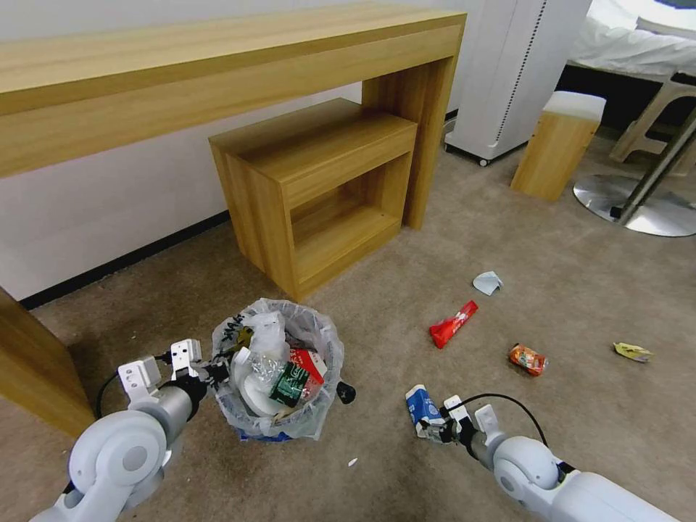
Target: Pick up the trash bin and place the garbage on the floor into it.
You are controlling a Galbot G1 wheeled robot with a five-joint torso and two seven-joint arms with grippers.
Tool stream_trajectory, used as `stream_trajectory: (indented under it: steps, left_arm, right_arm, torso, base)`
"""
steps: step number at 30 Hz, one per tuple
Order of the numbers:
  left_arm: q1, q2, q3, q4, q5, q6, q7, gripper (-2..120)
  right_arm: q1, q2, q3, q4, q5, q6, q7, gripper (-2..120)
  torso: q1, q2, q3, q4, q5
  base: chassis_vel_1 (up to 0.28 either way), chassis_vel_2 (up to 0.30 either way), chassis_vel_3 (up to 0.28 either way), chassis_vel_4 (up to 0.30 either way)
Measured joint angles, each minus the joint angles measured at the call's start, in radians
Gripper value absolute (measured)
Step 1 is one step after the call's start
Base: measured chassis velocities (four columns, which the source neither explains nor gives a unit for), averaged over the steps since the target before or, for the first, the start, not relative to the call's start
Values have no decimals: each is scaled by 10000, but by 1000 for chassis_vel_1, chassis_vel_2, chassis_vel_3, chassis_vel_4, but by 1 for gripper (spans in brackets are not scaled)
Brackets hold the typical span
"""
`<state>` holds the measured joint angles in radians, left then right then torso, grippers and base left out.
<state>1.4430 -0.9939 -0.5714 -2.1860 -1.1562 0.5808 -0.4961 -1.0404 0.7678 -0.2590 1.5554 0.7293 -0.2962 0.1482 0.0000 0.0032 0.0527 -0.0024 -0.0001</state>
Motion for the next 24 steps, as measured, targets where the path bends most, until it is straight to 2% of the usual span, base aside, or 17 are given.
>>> stream_trajectory:
  steps: [21, 24]
  left_arm:
    - [-10, 79, 7, -35, -87, -11, -28, 0]
    - [-10, 107, 2, -17, -91, -19, -28, 0]
  right_arm:
    - [530, 319, -578, -570, 18, 286, -16, 76]
    - [545, 319, -595, -551, 24, 292, 9, 70]
  torso:
    - [0, 0, 0, 1, 0]
    - [0, 1, 0, 1, 0]
  base:
    - [0, 0, 0, 0]
    - [0, 0, 0, 0]
